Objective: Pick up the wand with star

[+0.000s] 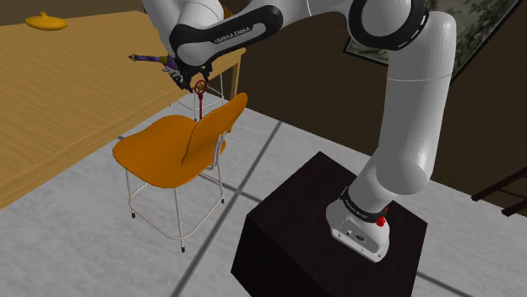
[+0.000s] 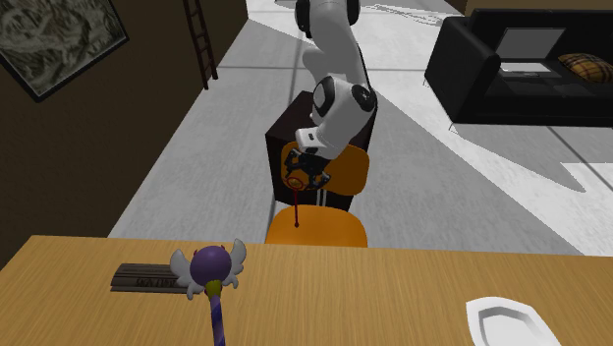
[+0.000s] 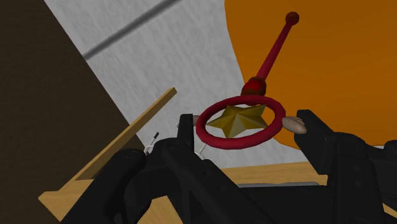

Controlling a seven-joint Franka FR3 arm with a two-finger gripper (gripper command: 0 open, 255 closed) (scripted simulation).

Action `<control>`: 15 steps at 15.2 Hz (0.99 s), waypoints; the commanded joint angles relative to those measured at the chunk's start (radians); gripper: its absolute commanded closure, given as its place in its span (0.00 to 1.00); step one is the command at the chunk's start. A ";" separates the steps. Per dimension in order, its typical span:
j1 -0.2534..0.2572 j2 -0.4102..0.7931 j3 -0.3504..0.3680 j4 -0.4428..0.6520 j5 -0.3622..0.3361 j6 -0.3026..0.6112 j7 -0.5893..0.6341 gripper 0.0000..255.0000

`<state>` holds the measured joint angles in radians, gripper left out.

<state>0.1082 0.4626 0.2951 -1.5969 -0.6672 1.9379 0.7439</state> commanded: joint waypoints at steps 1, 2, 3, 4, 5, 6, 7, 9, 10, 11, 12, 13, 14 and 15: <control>0.000 -0.002 0.001 -0.003 0.001 0.001 0.001 1.00; 0.000 -0.006 0.002 0.002 0.004 -0.008 -0.005 1.00; 0.000 -0.011 0.003 0.008 0.008 -0.017 -0.011 1.00; 0.000 -0.016 0.005 0.015 0.011 -0.026 -0.017 1.00; 0.000 -0.020 0.006 0.021 0.015 -0.036 -0.023 1.00; 0.000 -0.024 0.007 0.028 0.018 -0.045 -0.029 1.00; 0.000 -0.028 0.008 0.035 0.021 -0.054 -0.035 1.00; 0.001 -0.036 0.010 0.050 0.027 -0.073 -0.046 1.00; 0.001 -0.039 0.011 0.057 0.029 -0.083 -0.052 1.00; 0.001 -0.043 0.012 0.066 0.032 -0.093 -0.058 1.00; 0.002 -0.046 0.013 0.074 0.035 -0.103 -0.064 1.00; 0.002 -0.049 0.014 0.083 0.037 -0.113 -0.070 1.00; 0.003 -0.051 0.014 0.092 0.040 -0.123 -0.075 1.00; 0.004 -0.054 0.015 0.101 0.042 -0.133 -0.081 1.00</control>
<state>0.1106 0.4080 0.3096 -1.5090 -0.6269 1.8159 0.6687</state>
